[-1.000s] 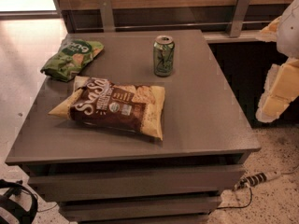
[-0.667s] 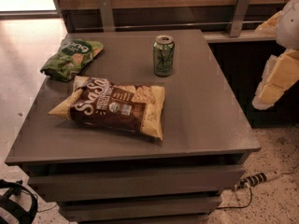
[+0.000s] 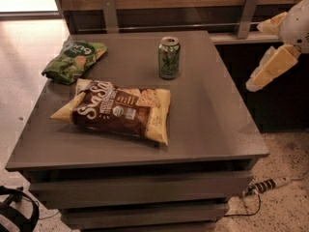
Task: Knock green can over
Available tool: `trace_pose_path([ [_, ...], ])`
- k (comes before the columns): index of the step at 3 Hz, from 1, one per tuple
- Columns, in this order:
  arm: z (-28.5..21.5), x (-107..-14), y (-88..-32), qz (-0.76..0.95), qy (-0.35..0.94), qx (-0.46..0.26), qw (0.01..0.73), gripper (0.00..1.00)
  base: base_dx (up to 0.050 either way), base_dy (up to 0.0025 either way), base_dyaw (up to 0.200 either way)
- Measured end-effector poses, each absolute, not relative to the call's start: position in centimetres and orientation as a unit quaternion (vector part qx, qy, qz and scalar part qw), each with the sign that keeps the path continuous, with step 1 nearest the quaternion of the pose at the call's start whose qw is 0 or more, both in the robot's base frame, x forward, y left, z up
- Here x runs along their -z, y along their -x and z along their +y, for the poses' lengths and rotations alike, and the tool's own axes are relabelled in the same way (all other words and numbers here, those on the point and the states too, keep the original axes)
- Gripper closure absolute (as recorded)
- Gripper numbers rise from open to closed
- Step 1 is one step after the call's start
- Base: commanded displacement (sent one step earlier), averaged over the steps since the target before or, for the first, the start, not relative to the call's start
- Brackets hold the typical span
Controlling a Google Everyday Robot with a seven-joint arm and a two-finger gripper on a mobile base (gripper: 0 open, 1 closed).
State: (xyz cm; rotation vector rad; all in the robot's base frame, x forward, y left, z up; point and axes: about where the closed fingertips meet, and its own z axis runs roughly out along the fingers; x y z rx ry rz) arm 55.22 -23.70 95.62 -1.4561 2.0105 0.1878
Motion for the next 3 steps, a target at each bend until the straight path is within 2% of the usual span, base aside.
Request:
trace_pose_path([
  [2,-20.3,-92.7,-61.6,0.713,0.498,-0.178,0.461,0.0,0.0,0.0,0.0],
  [3,-17.6,-91.8,-64.3,0.689,0.472,-0.218,0.504,0.0,0.0,0.0,0.0],
])
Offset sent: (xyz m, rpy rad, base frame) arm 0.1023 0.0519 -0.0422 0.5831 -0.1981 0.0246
